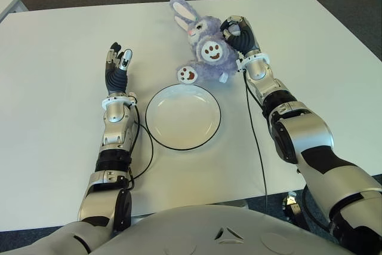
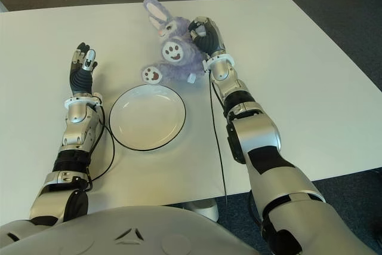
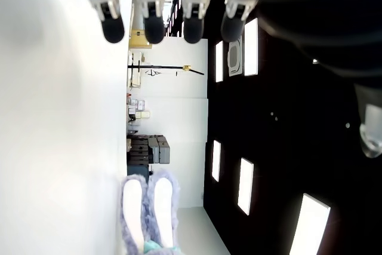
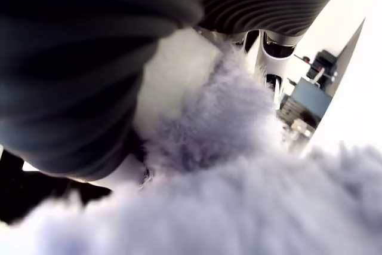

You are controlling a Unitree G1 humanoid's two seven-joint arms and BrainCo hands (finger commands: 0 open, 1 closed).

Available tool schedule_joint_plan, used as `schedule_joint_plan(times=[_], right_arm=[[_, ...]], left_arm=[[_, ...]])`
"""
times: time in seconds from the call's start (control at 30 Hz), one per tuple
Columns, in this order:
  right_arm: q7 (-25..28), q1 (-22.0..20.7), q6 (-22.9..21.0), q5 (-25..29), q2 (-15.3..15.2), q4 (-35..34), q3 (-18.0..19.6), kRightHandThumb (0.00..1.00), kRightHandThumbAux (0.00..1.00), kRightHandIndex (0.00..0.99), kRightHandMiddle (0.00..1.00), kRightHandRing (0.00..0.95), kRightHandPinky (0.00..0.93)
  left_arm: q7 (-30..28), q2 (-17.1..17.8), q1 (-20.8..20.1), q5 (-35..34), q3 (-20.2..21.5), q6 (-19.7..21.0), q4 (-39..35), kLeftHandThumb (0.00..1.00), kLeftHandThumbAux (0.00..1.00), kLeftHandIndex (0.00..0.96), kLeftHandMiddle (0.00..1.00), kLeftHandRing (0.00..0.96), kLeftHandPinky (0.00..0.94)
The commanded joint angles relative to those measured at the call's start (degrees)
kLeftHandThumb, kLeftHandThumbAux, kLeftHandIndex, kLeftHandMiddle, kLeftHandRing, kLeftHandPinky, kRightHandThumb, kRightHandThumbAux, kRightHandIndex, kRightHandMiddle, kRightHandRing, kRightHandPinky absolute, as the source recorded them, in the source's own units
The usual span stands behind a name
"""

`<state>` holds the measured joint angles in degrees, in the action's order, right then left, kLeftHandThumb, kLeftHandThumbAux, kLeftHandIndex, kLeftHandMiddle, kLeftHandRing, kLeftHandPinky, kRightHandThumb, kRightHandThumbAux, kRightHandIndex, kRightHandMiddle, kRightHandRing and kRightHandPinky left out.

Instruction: Put the doll into the plate.

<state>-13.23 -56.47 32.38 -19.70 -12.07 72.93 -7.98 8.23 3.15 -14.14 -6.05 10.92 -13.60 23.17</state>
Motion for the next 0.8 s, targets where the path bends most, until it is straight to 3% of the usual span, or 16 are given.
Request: schedule_joint_plan(times=[0.03, 0.3, 0.43, 0.8], right_arm=[[2.59, 0.07, -0.79, 1.66, 1.02, 0.41, 1.02, 0.699, 0.715, 0.426, 0.577, 0.616, 0.652], [3.35, -0.07, -0.66, 1.91, 0.86, 0.08, 0.98, 0.689, 0.717, 0.430, 0.678, 0.708, 0.690], [3.22, -0.17, -0.97, 1.66, 0.76, 0.06, 0.80, 0.686, 0.715, 0.435, 0.754, 0.777, 0.792], [1.07, -0.53, -2.98, 1.41, 0.88, -0.09, 0.65, 0.684, 0.717, 0.438, 0.842, 0.855, 0.857]], left_arm=[[-0.44, -1.92, 6.14, -0.41, 0.31, 0.17, 2.25, 0.000, 0.400, 0.000, 0.018, 0.002, 0.000], [-0.45, -1.87, 6.20, -0.52, 0.34, 0.11, 2.13, 0.000, 0.399, 0.000, 0.017, 0.000, 0.000], [-0.44, -1.90, 6.24, -0.60, 0.41, 0.01, 2.05, 0.000, 0.403, 0.000, 0.027, 0.010, 0.000], [-0.61, -1.84, 6.47, -0.71, 0.38, -0.03, 1.72, 0.000, 0.406, 0.000, 0.027, 0.009, 0.000]])
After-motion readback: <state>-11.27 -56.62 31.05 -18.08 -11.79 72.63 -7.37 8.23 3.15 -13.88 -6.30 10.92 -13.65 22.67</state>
